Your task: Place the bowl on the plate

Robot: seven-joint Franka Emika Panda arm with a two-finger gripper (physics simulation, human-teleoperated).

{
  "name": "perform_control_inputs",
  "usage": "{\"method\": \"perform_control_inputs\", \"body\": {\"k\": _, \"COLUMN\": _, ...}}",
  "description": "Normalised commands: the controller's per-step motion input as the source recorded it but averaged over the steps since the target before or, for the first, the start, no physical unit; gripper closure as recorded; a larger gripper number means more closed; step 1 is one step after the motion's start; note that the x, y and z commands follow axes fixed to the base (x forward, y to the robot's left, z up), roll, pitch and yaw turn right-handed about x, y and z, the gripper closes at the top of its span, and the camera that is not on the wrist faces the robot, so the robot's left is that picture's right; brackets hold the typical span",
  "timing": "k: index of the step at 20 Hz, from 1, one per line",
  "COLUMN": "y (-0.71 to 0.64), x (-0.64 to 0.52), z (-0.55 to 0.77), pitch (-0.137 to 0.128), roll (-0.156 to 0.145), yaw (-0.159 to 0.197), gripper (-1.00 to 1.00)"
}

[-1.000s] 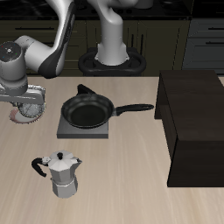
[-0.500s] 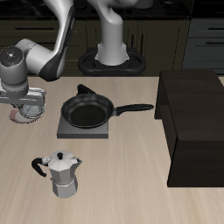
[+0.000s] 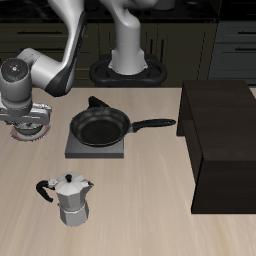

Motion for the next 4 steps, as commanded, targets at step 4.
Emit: {"method": "perform_control_inputs", "body": {"k": 4, "y": 0.05, "x": -0.01, "z": 0.04, "pitch": -0.008, "roll": 0.015, "yaw": 0.005, "gripper": -1.00}}
